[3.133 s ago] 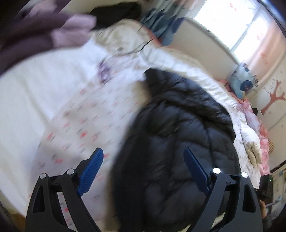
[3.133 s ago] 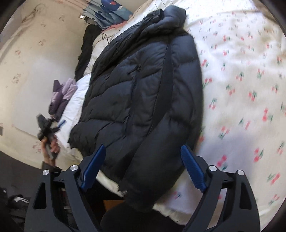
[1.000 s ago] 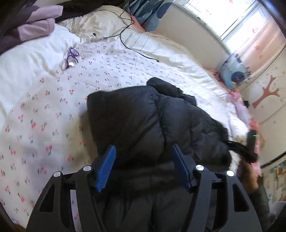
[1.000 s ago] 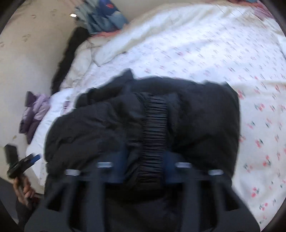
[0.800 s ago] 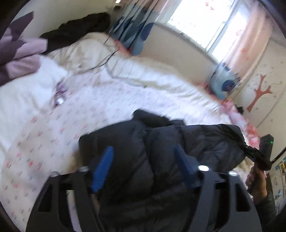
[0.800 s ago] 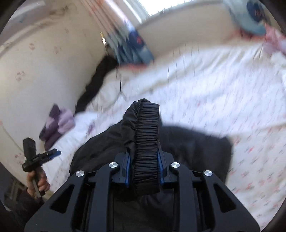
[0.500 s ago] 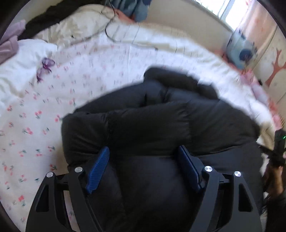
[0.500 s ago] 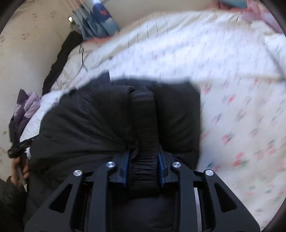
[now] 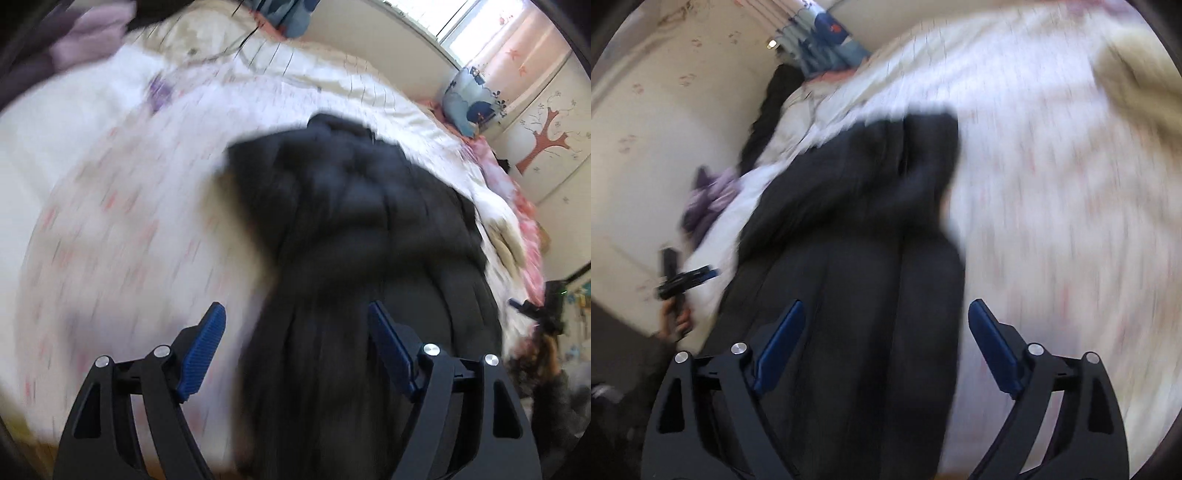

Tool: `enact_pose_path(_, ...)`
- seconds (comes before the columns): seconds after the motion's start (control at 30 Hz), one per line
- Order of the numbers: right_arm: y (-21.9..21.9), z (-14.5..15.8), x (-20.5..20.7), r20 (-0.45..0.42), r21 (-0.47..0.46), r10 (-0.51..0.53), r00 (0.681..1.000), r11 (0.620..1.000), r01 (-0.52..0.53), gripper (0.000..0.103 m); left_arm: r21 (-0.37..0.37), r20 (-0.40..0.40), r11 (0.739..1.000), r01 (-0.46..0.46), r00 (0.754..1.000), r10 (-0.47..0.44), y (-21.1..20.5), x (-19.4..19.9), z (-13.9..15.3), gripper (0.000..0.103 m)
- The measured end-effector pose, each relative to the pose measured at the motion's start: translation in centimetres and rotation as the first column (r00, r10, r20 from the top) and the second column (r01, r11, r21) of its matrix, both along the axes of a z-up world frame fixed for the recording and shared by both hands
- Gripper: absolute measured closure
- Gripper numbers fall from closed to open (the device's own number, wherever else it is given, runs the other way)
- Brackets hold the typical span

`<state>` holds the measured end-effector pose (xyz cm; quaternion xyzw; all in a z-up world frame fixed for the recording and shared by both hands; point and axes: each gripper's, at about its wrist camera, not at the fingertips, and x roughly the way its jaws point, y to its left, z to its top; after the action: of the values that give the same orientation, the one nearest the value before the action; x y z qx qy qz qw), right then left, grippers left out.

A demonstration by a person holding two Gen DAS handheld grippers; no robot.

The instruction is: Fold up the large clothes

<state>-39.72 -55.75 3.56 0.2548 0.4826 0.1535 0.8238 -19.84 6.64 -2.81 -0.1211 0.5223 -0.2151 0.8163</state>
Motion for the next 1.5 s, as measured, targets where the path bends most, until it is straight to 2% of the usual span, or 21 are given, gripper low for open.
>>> enact_pose_path(0.07,-0.6,-2.1,-5.4,-0.062,0.096,0.021,0.998,0.995,-0.015,0.016,-0.034,-0.044,0.999,0.013,0.999,-0.015,2.5,-3.4,-1.1,0.027)
enact_pose_path(0.13,-1.0,-3.8,-9.1,-0.085,0.16,0.007,0.996,0.987,0.007,0.016,-0.067,-0.105,0.998,0.021,0.994,-0.028,4.4,-6.6,-2.8,0.027)
enact_pose_path(0.2,-1.5,-5.1,-11.5,-0.088,0.239,-0.018,0.996,0.97,0.039,0.015,-0.148,-0.166,0.989,0.019,0.985,-0.044,5.8,-9.4,-4.9,0.027)
enact_pose_path(0.27,-1.7,-6.3,-12.8,-0.087,0.298,-0.03,0.996,0.953,0.054,0.013,-0.273,-0.225,0.962,0.019,0.971,-0.082,6.1,-11.6,-7.0,0.027)
enact_pose_path(0.33,-1.8,-7.6,-13.6,-0.095,0.367,-0.035,0.995,0.928,0.068,0.012,-0.348,-0.244,0.937,0.038,0.961,-0.13,5.5,-13.2,-8.3,0.027)
enact_pose_path(0.5,-0.6,-10.9,-13.5,-0.117,0.479,0.03,0.993,0.877,0.03,0.011,-0.475,-0.252,0.878,0.064,0.946,-0.206,3.5,-15.4,-9.8,0.023)
enact_pose_path(0.63,0.9,-12.8,-12.9,-0.108,0.565,0.069,0.992,0.825,0.004,0.011,-0.515,-0.242,0.853,0.086,0.94,-0.241,2.1,-16.2,-9.6,0.021)
enact_pose_path(0.73,2.3,-14.5,-12.2,-0.126,0.595,0.097,0.987,0.804,-0.003,0.011,-0.492,-0.259,0.866,0.088,0.935,-0.242,0.9,-16.6,-9.6,0.015)
enact_pose_path(0.83,4.0,-15.8,-11.4,-0.11,0.637,0.098,0.989,0.771,-0.006,0.013,-0.468,-0.281,0.881,0.07,0.933,-0.224,0.5,-16.7,-9.8,0.015)
enact_pose_path(0.87,4.0,-15.5,-11.5,-0.074,0.651,0.091,0.993,0.759,-0.021,0.024,-0.455,-0.28,0.889,0.06,0.937,-0.207,0.8,-16.7,-9.8,0.015)
enact_pose_path(0.9,4.1,-14.9,-11.6,-0.015,0.674,0.084,0.996,0.737,-0.052,0.042,-0.436,-0.271,0.899,0.035,0.948,-0.168,0.9,-16.8,-9.6,0.016)
enact_pose_path(0.93,4.6,-14.4,-11.6,0.013,0.672,0.075,0.997,0.737,-0.064,0.052,-0.421,-0.259,0.907,0.013,0.956,-0.134,1.4,-16.9,-9.4,0.021)
enact_pose_path(0.97,4.8,-13.6,-11.6,0.04,0.65,0.07,0.997,0.756,-0.079,0.075,-0.396,-0.244,0.918,-0.012,0.965,-0.093,1.5,-17.0,-9.1,0.029)
enact_pose_path(1.0,5.1,-12.8,-11.6,0.059,0.632,0.07,0.996,0.77,-0.092,0.081,-0.38,-0.233,0.925,-0.026,0.97,-0.068,1.5,-17.0,-8.7,0.052)
enact_pose_path(1.03,5.3,-11.7,-11.5,0.089,0.62,0.07,0.994,0.776,-0.111,0.083,-0.365,-0.225,0.93,-0.041,0.973,-0.046,1.4,-17.0,-8.2,0.063)
enact_pose_path(1.07,5.7,-10.2,-11.4,0.124,0.605,0.071,0.99,0.785,-0.132,0.086,-0.337,-0.2,0.94,-0.055,0.98,-0.015,1.2,-17.2,-7.3,0.068)
enact_pose_path(1.13,6.0,-7.5,-11.5,0.183,0.592,0.068,0.981,0.789,-0.165,0.088,-0.32,-0.164,0.946,-0.049,0.986,-0.004,1.0,-17.0,-5.7,0.086)
enact_pose_path(1.27,6.7,-0.7,-12.1,0.334,0.561,0.094,0.938,0.78,-0.278,0.089,-0.388,-0.053,0.921,-0.013,0.999,-0.008,1.3,-18.2,-0.9,0.092)
enact_pose_path(1.33,6.8,1.1,-13.1,0.367,0.545,0.126,0.922,0.773,-0.323,0.089,-0.411,0.009,0.91,0.048,0.999,-0.049,1.4,-19.3,1.3,0.092)
enact_pose_path(1.4,7.3,1.7,-13.9,0.368,0.534,0.172,0.914,0.765,-0.359,0.089,-0.407,0.026,0.906,0.112,0.994,-0.111,1.7,-20.0,2.0,0.092)
enact_pose_path(1.5,6.7,-1.4,-15.1,0.283,0.538,0.189,0.94,0.781,-0.319,0.089,-0.407,-0.066,0.905,0.121,0.985,-0.162,2.5,-19.7,-0.7,0.092)
